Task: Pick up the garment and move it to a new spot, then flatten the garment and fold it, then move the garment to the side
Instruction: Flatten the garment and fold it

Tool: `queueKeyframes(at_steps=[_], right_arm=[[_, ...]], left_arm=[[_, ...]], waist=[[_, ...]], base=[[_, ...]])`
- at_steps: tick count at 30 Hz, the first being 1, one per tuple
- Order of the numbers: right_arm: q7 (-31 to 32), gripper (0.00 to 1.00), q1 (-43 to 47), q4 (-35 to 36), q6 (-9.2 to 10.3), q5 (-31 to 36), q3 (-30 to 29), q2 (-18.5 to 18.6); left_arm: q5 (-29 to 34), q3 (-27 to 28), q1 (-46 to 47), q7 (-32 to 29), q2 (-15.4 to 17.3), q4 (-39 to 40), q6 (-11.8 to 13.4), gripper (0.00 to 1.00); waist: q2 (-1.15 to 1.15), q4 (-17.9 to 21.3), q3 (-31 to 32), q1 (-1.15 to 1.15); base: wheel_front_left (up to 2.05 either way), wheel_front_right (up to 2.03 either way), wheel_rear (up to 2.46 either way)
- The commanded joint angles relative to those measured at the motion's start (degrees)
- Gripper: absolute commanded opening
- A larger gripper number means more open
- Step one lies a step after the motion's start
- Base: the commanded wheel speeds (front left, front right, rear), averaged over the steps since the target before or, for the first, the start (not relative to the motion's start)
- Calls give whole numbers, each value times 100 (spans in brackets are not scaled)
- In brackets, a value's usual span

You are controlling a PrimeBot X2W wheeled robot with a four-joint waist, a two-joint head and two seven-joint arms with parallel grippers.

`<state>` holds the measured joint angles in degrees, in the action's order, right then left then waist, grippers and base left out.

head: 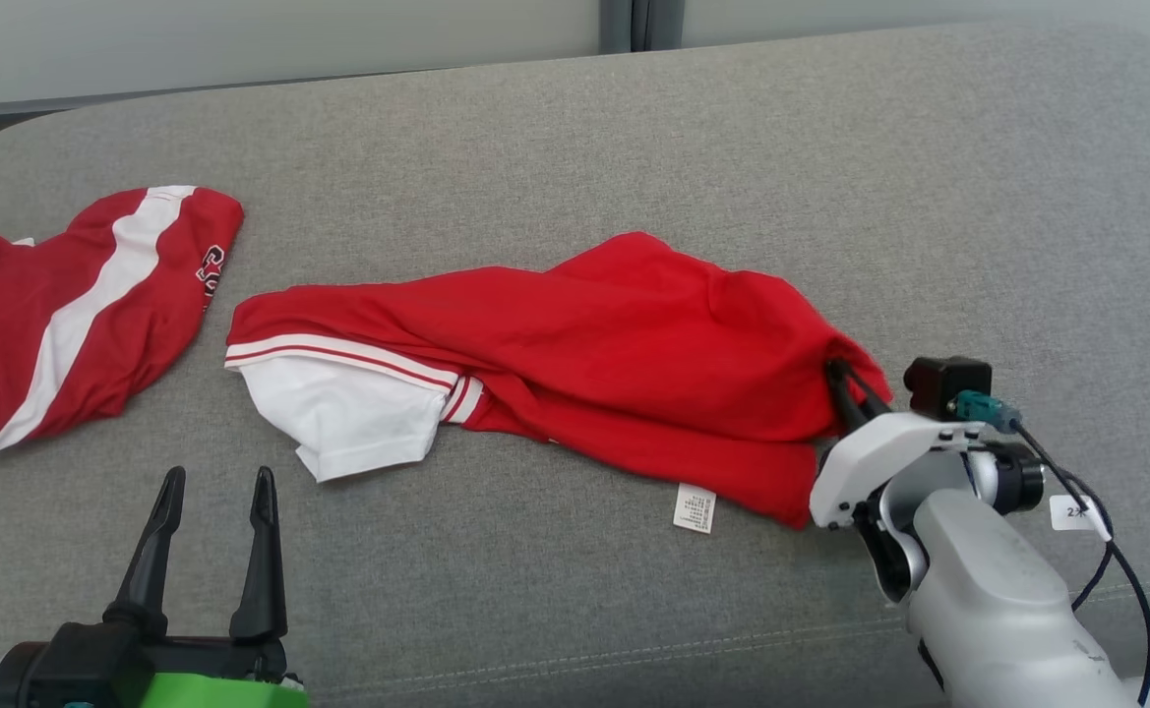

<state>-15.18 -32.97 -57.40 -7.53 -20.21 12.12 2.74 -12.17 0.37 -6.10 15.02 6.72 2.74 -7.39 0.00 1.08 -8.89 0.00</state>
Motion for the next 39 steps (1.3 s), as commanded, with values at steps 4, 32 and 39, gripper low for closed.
queueKeyframes(at_steps=[4, 32, 39], right_arm=[[-3, 0, -27, 699, 8, 636, -571, 22], [-7, 47, -3075, 90, 8, 4497, -3971, 236], [-13, 100, -2870, 751, 8, 5365, -4237, 42]], left_arm=[[-19, -29, 86, 10, -3, 40, -17, 100], [-516, -902, 993, 10, 589, 135, -17, 100], [-589, -833, 1004, 9, 626, 184, -17, 100]], waist=[[0, 22, -11, 0], [0, -1065, -1216, 0], [0, -947, -1306, 0]], base=[[0, 0, 0], [0, 0, 0], [0, 0, 0]])
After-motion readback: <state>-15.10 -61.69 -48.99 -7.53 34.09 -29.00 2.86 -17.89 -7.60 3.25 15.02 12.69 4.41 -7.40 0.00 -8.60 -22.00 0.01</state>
